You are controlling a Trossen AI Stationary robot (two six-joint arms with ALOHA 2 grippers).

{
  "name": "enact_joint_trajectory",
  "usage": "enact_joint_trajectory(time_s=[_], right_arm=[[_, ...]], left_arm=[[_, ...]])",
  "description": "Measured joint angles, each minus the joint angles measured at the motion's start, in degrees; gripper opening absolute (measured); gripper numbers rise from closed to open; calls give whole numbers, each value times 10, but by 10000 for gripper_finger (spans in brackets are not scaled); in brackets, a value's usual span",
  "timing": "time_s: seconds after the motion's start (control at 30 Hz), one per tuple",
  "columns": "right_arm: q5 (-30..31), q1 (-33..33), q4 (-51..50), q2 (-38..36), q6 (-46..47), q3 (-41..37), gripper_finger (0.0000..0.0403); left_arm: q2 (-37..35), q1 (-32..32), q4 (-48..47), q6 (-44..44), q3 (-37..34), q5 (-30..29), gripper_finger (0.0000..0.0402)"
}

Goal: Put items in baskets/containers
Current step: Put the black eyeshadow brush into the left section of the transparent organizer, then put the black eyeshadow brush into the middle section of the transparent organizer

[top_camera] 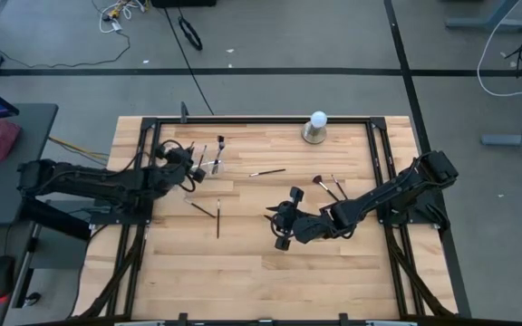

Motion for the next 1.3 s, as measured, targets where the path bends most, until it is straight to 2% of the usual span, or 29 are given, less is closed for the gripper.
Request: enact_joint_trajectory(time_s=[0.13, 0.4, 0.53, 0.67, 0.8, 0.93, 1.03, 1.2, 1.3], right_arm=[[-4, 1, 3, 0, 0, 0, 100], [-5, 8, 10, 0, -11, 0, 100], [-4, 8, 10, 0, -12, 0, 100], [-4, 8, 10, 0, -12, 0, 100], [-4, 8, 10, 0, -12, 0, 100], [-4, 8, 10, 0, -12, 0, 100], [-4, 8, 10, 0, -11, 0, 100], [-4, 8, 10, 0, -9, 0, 100], [-4, 8, 15, 0, -15, 0, 100]], left_arm=[[0, 14, -49, -38, 0, 1, 49], [0, 20, -68, -47, 0, 2, 45], [0, 17, -72, -43, 12, 34, 61], [0, 4, -112, -44, 73, 82, 97], [0, -18, -233, -48, 172, 132, 123], [0, -63, -361, -87, 271, 188, 124], [0, -119, -414, -117, 313, 222, 109], [26, -234, -427, -190, 321, 296, 66], [66, -291, -460, -270, 321, 343, 38]])
